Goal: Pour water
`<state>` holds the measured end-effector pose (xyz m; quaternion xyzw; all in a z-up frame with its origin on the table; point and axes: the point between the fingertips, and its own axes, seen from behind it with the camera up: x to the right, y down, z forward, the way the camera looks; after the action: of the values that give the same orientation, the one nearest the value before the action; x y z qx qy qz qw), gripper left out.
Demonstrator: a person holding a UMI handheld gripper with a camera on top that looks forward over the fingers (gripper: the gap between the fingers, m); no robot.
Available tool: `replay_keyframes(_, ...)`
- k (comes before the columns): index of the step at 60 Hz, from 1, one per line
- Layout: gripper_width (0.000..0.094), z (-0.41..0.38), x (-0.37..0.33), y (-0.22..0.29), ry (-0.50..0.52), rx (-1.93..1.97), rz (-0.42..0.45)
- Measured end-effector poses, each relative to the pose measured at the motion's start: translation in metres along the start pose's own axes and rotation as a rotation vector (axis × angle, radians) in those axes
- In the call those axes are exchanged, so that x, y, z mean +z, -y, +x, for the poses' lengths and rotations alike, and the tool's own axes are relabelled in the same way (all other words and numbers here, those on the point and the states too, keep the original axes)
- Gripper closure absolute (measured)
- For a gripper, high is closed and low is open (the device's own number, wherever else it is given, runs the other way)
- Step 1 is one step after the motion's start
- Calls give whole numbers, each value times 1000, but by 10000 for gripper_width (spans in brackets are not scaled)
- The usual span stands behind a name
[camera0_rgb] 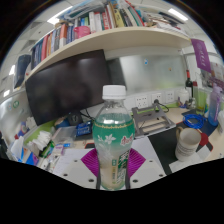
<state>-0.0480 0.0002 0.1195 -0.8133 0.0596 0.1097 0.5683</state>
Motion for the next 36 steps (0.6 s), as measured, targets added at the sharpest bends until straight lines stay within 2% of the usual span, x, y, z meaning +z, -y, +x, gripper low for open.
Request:
replay_keyframes(12, 606, 19, -9, 41, 144, 662, -108)
replay_keyframes(26, 607, 51, -18, 90, 359, 1315, -149)
replay_keyframes(36, 608, 73, -15, 105, 458, 1619, -170)
